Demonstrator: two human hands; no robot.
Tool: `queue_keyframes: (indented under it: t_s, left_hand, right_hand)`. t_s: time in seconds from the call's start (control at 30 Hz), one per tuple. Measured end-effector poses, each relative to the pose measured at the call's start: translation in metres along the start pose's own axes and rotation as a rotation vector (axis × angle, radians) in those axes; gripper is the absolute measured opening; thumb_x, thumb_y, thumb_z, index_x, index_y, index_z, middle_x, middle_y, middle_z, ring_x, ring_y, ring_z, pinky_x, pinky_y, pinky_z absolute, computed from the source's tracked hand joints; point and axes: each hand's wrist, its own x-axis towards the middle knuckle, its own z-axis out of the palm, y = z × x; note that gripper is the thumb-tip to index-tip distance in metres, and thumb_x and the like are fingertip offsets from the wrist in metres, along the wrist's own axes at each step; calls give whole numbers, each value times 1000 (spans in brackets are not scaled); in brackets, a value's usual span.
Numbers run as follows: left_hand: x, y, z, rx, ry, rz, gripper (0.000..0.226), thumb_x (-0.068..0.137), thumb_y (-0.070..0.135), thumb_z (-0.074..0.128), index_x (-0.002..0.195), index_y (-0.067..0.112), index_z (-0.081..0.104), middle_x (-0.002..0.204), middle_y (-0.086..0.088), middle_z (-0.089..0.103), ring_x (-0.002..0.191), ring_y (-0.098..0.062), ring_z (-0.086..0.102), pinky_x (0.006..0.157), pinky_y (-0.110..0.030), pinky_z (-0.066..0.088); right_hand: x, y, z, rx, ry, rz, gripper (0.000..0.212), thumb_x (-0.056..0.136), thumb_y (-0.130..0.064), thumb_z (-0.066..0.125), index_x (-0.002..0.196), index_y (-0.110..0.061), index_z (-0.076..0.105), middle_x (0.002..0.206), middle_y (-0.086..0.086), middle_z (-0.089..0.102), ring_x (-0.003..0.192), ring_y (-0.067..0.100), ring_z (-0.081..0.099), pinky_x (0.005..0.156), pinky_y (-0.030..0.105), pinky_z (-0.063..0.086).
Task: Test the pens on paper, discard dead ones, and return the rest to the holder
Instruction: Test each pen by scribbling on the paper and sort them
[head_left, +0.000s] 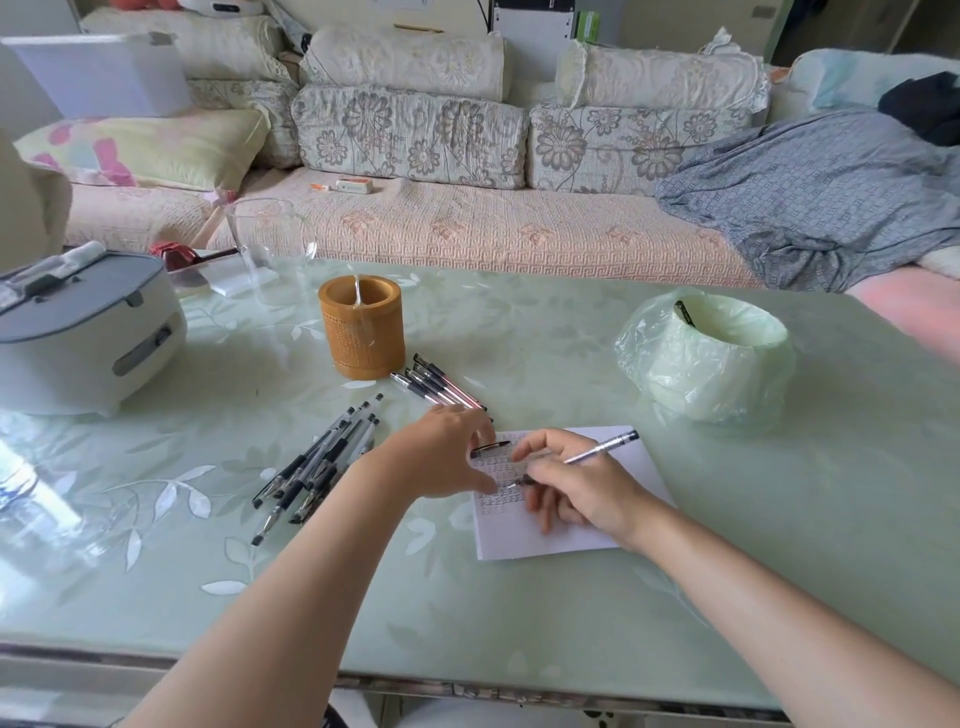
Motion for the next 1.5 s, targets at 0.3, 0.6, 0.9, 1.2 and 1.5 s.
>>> queue_keyframes:
  t_s: [0.3, 0.6, 0.9, 1.2, 1.5]
  left_hand:
    - [0, 2, 2, 1, -25, 12, 60, 73, 48, 78, 122, 29, 51, 110, 4, 52, 106, -14, 41, 91, -33, 44]
    - [4, 5, 8, -23, -8, 24, 53, 70, 50, 78, 113, 28, 56, 104, 5, 53, 104, -14, 39, 88, -32, 44]
    - [8, 5, 9, -18, -6, 15, 58, 69, 52, 79, 116, 27, 56, 108, 1, 57, 108, -16, 40, 88, -32, 43]
    - [9, 5, 12, -30, -1, -4, 58, 67, 52, 80, 115, 28, 56, 105, 4, 57, 105, -15, 40, 85, -30, 43]
    - [8, 5, 12, -40, -3, -15, 60, 67, 53, 80, 117, 29, 56, 100, 6, 52, 104, -15, 40, 87, -31, 43]
  right_hand:
    - [-1, 9, 2, -188, 26, -30, 22, 79, 5, 64, 67, -12, 58, 54, 7, 58, 41, 19, 50, 44, 25, 43]
    - [1, 14, 7, -215, 71, -84, 30, 75, 3, 64, 60, -17, 49, 48, -4, 46, 42, 13, 40, 44, 23, 33]
    - [2, 14, 9, -257, 78, -82, 30, 76, 1, 66, 59, -16, 47, 50, -7, 42, 45, 11, 34, 45, 21, 28]
    - [3, 14, 9, -305, 75, -79, 29, 74, -1, 66, 58, -19, 49, 52, -7, 45, 50, 11, 36, 47, 22, 28]
    - [1, 16, 9, -345, 83, -93, 22, 68, -9, 65, 60, -14, 45, 54, -6, 43, 51, 12, 35, 47, 23, 27]
